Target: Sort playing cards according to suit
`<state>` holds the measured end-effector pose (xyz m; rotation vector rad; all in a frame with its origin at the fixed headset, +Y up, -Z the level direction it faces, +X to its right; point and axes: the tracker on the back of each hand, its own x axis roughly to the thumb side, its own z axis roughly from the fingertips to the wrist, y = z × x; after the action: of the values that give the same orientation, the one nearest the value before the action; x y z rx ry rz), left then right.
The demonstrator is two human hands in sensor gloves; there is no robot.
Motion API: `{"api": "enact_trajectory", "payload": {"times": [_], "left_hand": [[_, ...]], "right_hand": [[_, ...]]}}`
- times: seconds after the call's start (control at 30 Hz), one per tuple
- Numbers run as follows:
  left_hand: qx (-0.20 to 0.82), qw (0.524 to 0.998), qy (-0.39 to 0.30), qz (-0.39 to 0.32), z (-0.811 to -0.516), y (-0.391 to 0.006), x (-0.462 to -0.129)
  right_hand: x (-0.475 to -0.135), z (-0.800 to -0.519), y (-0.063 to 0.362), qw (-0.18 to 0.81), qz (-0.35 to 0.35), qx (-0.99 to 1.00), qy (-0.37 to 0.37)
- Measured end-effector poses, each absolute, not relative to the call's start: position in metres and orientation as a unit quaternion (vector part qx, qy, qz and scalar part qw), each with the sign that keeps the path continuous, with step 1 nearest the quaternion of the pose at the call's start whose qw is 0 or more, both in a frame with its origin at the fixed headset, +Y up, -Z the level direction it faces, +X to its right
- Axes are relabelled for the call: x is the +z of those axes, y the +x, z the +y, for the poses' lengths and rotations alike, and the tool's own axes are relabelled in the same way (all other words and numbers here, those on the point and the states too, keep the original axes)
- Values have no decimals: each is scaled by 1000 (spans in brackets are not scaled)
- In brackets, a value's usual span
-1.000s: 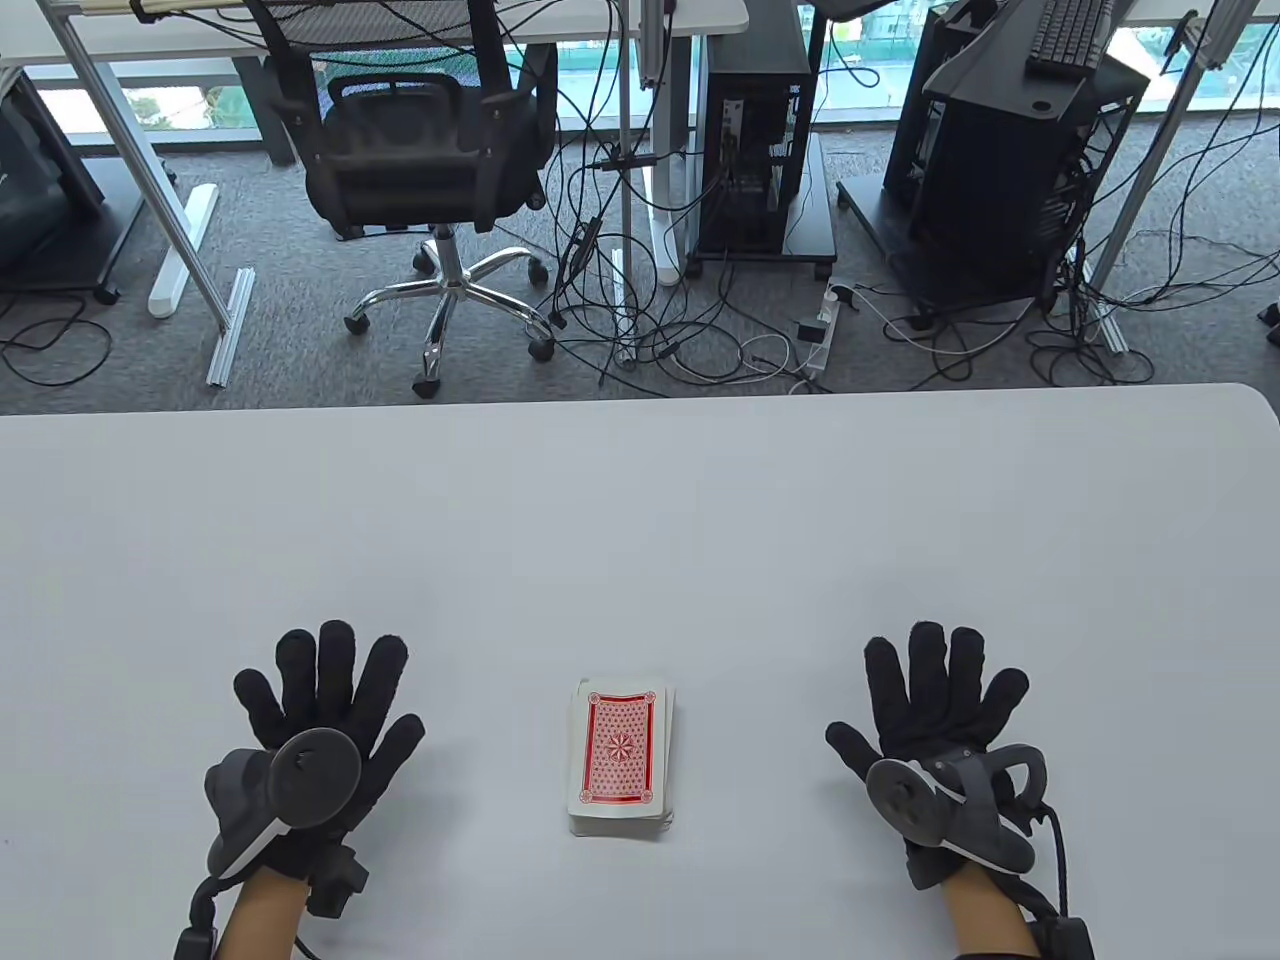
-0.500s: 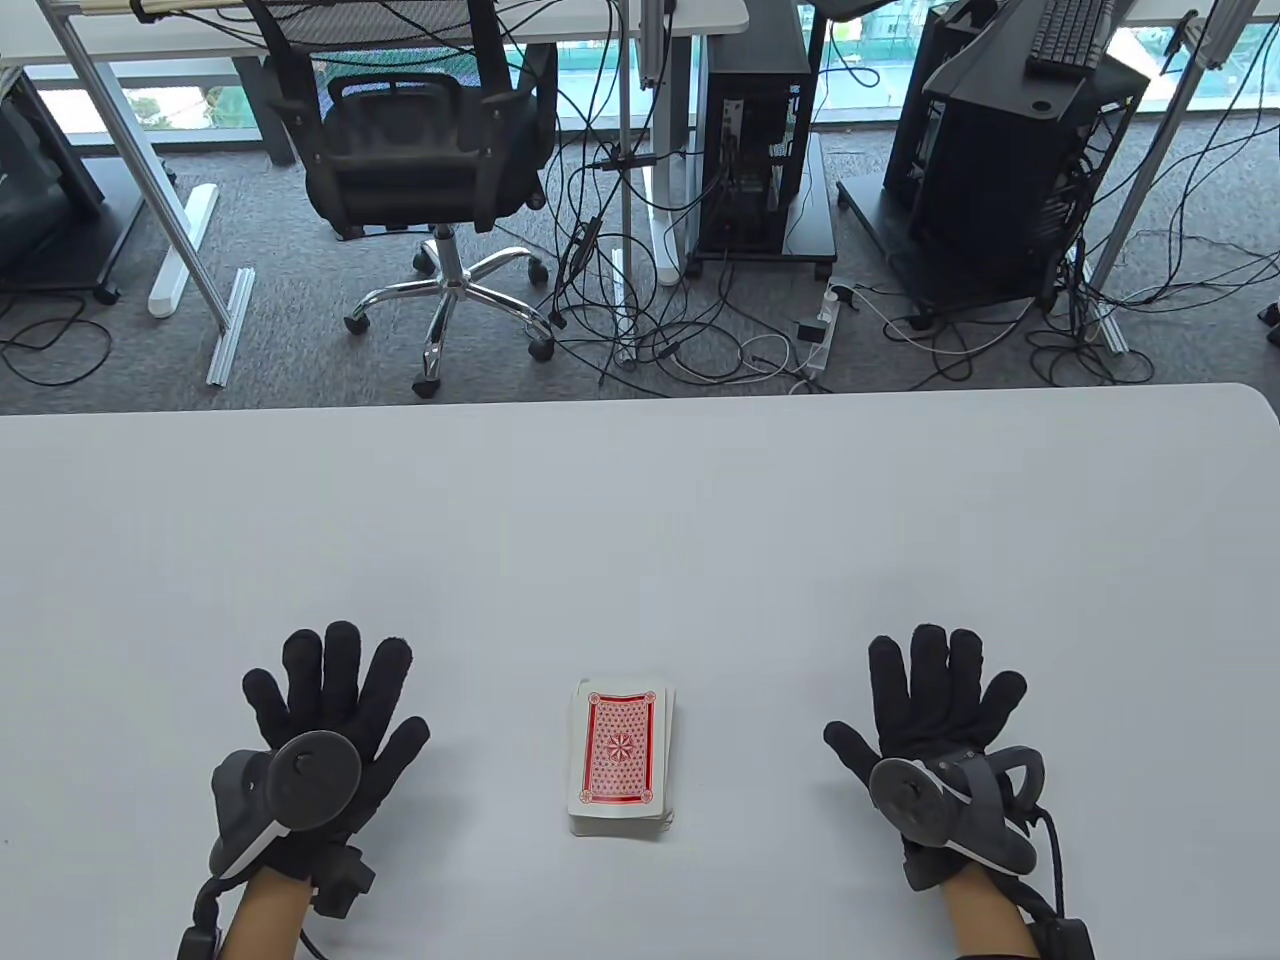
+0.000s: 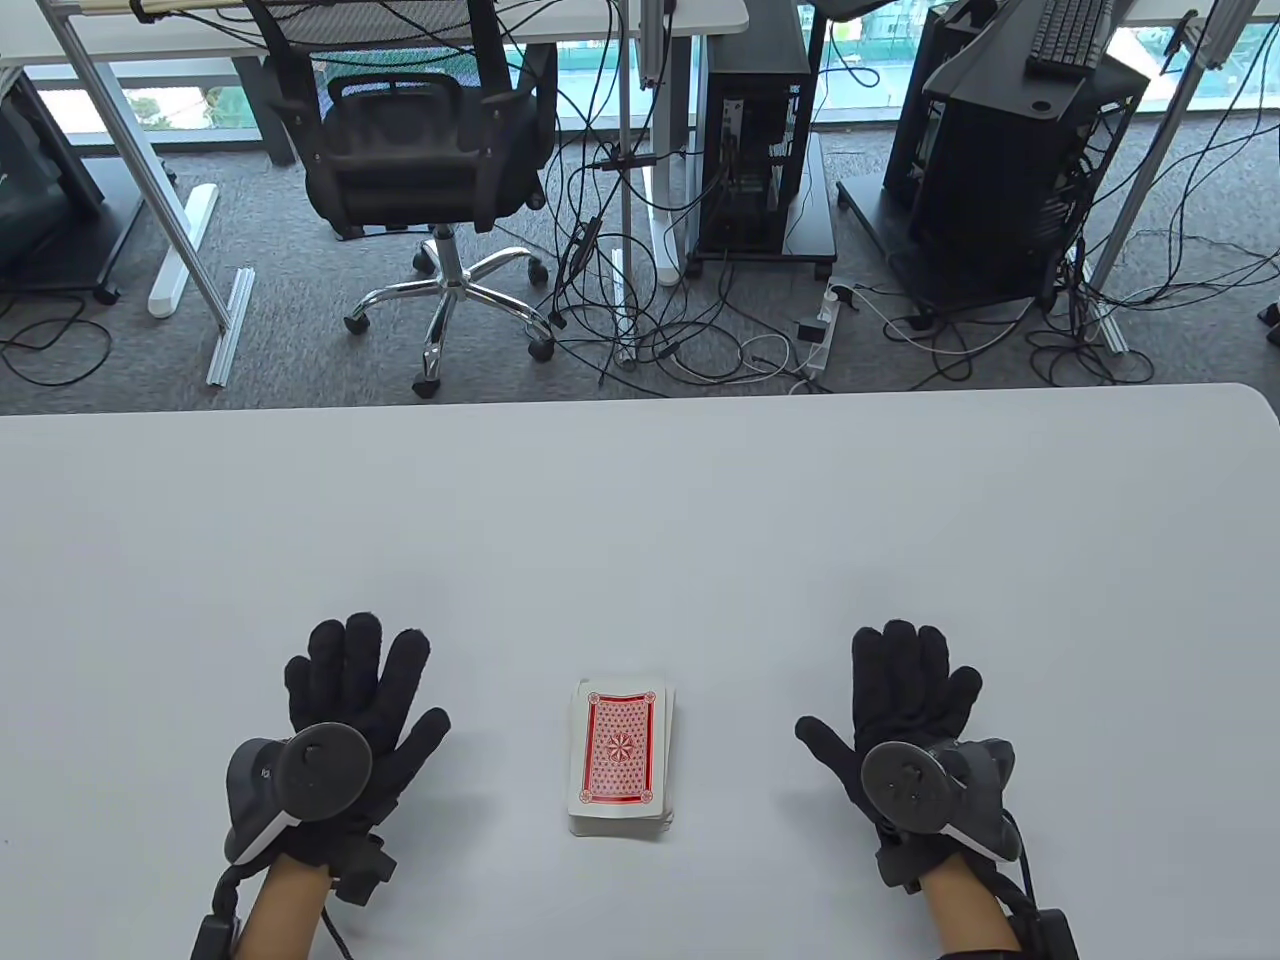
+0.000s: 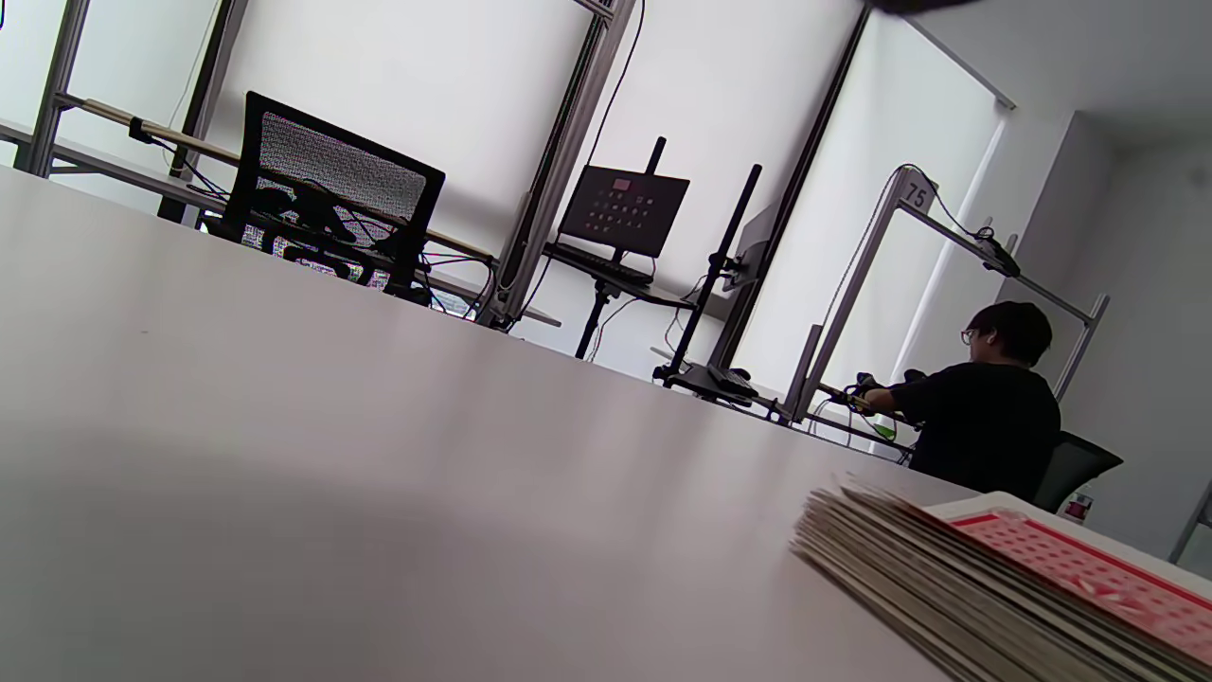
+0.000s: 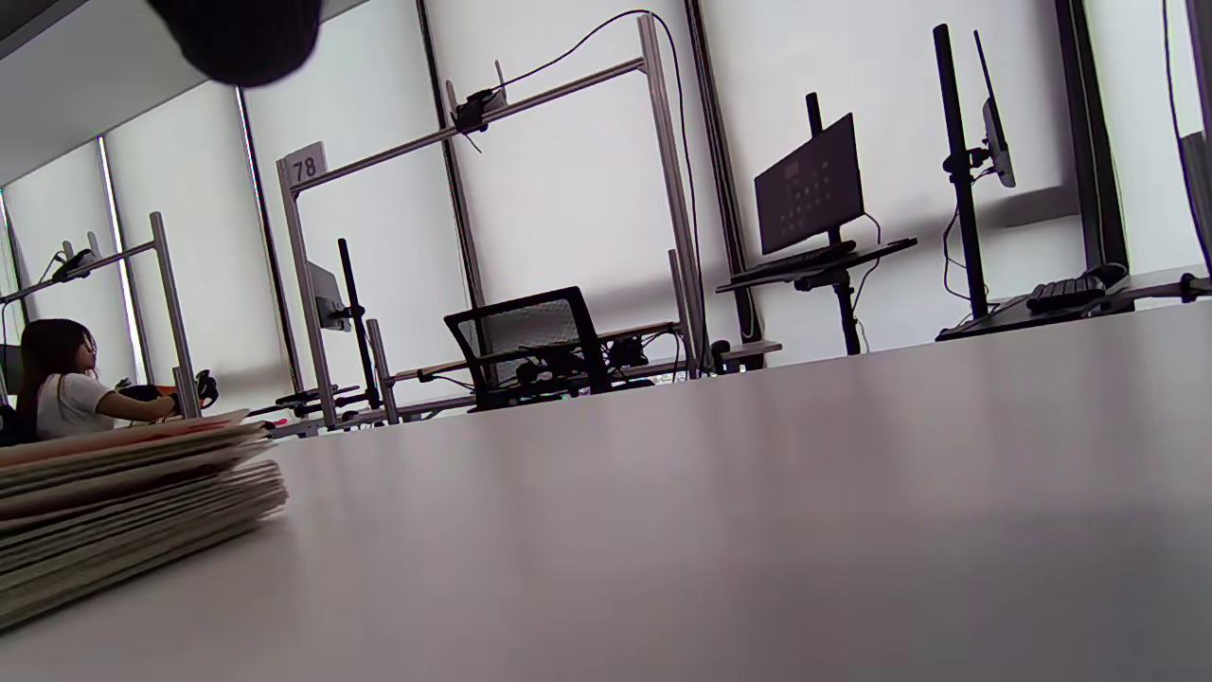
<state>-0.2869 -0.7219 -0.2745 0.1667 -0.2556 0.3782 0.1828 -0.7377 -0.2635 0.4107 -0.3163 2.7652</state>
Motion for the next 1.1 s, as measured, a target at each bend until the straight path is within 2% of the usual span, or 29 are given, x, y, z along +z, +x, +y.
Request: {"api": "enact_trajectory", "payload": {"times": [0.23,0.47,0.67,0.77,0.83,0.93,1.1], "left_hand": [[196,967,78,-145,-722,-257,-288],[245,958,-48,-143,-737,-217,-304],[208,965,-122,-105,-753,-196,-311],[253,945,-181,-105,-767,-188,-309],[248,946,-175,-110,-768,-184,-308],[241,942,-205,-116,-768,-178,-306],[290,927,-203,-122,-769,-172,-301]], "right_hand": [[-277,-746,155,261,-24,955,137],[-290,-762,126,354,83,922,135],[-294,-777,105,432,186,870,148],[-297,-778,101,457,190,858,138],[-301,-783,96,478,196,848,121],[-309,-784,90,491,201,843,89],[-316,-777,80,486,236,841,41]]}}
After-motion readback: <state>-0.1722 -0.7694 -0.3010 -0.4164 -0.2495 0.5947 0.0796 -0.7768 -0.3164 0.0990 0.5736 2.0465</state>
